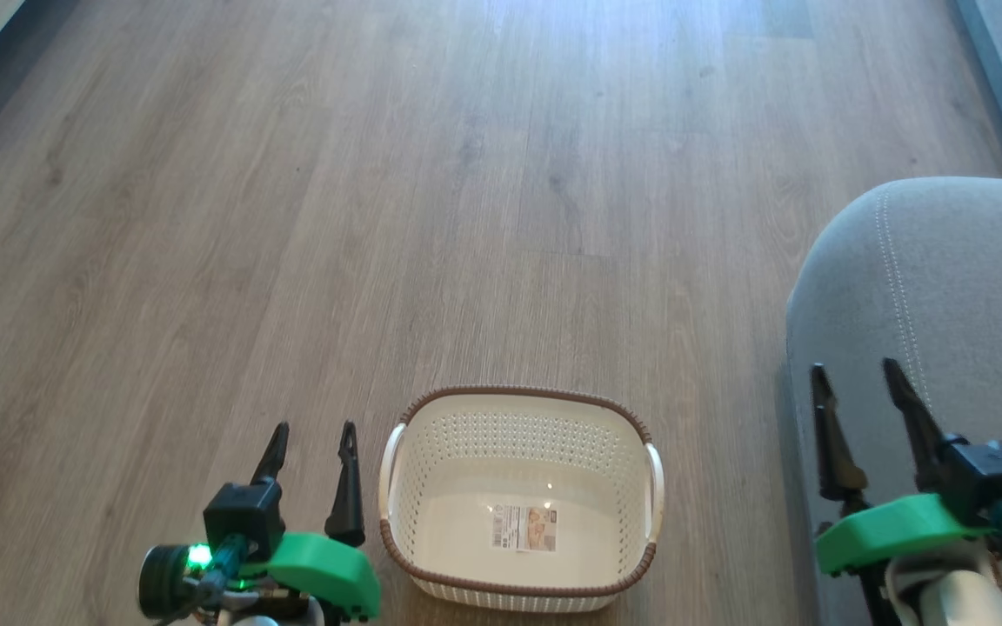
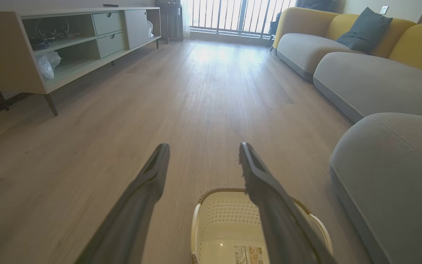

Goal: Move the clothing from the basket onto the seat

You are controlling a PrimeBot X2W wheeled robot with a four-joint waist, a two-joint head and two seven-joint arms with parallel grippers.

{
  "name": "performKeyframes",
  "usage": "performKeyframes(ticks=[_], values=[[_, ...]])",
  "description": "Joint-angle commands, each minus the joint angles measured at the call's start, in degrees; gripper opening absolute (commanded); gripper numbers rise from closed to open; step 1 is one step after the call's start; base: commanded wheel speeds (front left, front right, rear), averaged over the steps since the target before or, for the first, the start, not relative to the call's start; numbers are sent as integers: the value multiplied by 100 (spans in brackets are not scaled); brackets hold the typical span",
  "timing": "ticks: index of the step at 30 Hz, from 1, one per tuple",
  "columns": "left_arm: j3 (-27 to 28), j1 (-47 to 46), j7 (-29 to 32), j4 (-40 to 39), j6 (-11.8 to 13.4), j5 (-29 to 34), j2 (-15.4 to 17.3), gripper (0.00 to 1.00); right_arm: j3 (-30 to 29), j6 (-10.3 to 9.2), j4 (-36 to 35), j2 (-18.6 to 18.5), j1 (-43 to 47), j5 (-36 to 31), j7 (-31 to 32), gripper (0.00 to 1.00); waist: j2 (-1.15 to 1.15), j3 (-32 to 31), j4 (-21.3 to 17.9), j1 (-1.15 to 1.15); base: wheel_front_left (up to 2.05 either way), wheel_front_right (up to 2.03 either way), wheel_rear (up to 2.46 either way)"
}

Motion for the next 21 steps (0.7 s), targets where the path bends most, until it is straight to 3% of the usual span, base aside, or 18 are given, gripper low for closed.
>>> performKeyframes(ticks=[1,12,21], values=[[142,-158,-56,-265,-47,21,-8,100,29,-1,-162,-24,-85,35,-37,100,0,12,-31,0,0,0,0],[-6,-126,-56,-585,-633,-300,-8,100,-186,-1,-112,-23,-34,106,-37,100,0,47,-269,0,0,0,0],[13,-108,-56,-573,-778,-333,-8,100,-254,-1,-48,-23,-41,113,-37,100,0,55,-399,0,0,0,0]])
